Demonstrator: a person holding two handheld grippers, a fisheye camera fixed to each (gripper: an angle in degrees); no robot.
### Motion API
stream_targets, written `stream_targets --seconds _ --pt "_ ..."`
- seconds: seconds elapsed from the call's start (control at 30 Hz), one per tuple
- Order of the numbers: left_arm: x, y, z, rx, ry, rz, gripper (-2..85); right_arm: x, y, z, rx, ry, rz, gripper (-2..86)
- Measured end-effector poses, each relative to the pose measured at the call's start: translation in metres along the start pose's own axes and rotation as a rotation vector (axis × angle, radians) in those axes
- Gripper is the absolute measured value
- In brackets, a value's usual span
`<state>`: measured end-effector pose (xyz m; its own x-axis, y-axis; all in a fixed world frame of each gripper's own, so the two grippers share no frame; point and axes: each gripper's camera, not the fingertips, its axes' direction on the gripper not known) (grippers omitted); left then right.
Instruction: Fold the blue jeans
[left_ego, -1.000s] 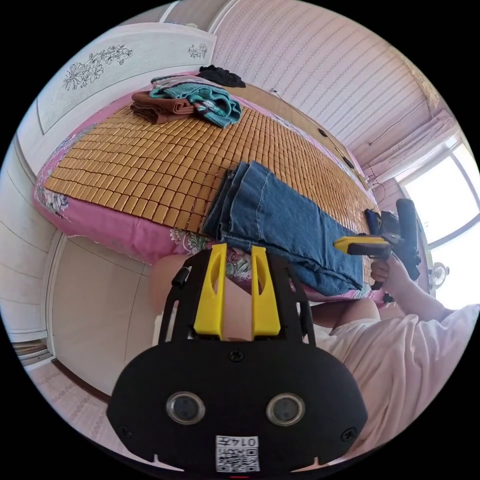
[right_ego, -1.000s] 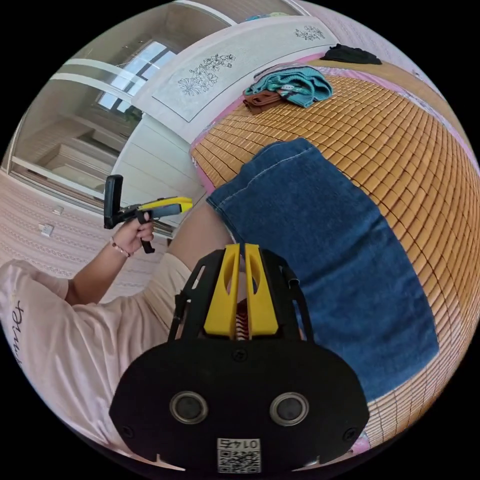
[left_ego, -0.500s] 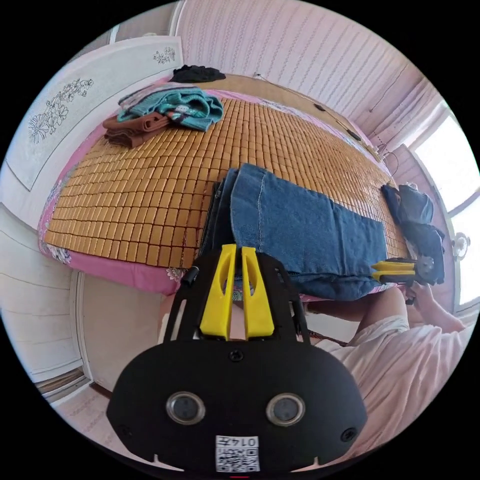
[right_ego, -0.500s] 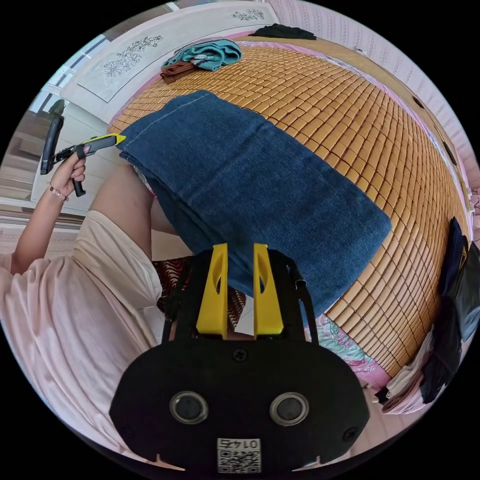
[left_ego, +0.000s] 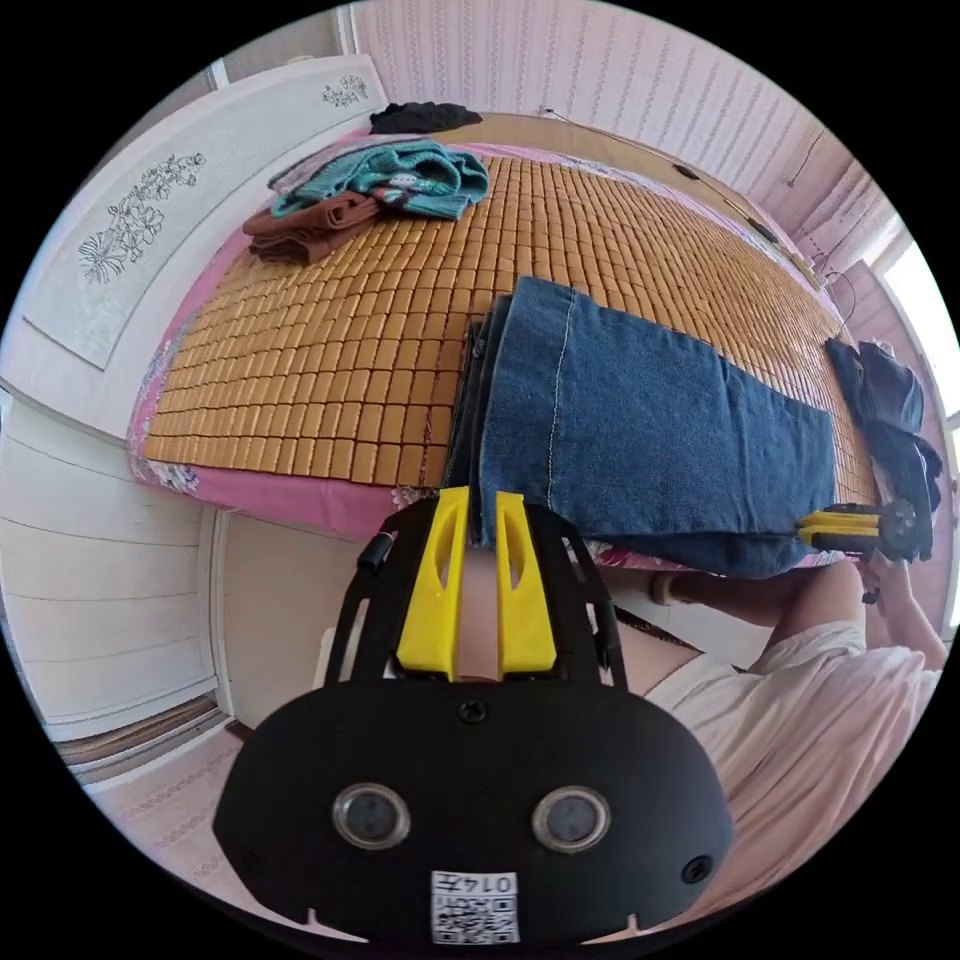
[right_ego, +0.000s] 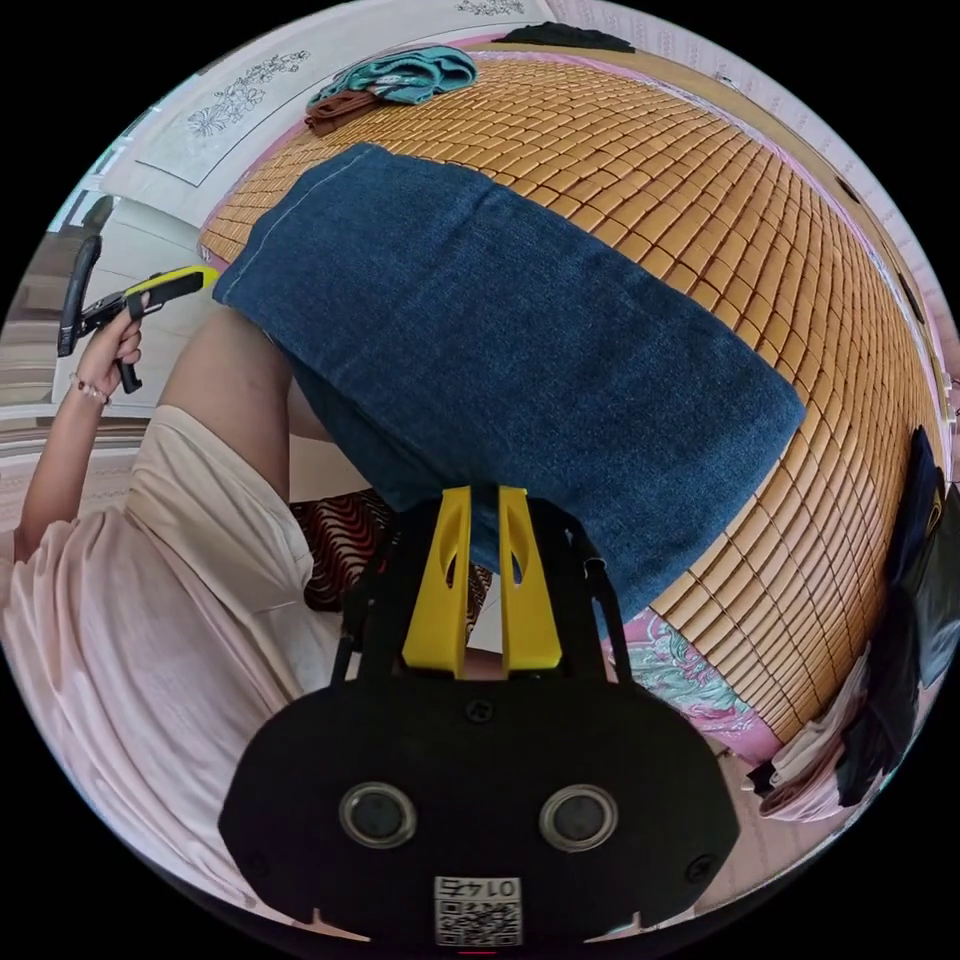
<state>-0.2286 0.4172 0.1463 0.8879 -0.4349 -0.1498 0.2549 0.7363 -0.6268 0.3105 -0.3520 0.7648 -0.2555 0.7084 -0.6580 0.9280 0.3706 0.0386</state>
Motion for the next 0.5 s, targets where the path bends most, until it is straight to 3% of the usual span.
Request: stream_targets --seconds 0.07,0.13,0.27,0.43,0.5 --pt "0.021 0.007 -0.020 0.088 -0.004 0.102 1.9 -0.012 -0.019 -0.009 0.016 0.055 -0.075 1.1" --pt "0.064 0.014 -0.030 0.164 0.109 0.300 -0.2 -0.021 -0.044 -0.017 0.037 0.090 -0.138 0.4" --pt "0.150 0.014 -0.003 0.099 0.304 0.553 -0.8 -0.043 -0.134 -0.021 0.009 0.135 -0.242 -0.2" --pt "0.233 0.022 0.058 -0.063 0.219 0.717 -1.0 -0.064 -0.215 0.012 -0.105 0.254 -0.263 -0.4" --pt "0.239 0.032 0.066 -0.019 0.193 0.745 -1.0 -0.065 -0.225 0.024 -0.094 0.268 -0.252 -0.5"
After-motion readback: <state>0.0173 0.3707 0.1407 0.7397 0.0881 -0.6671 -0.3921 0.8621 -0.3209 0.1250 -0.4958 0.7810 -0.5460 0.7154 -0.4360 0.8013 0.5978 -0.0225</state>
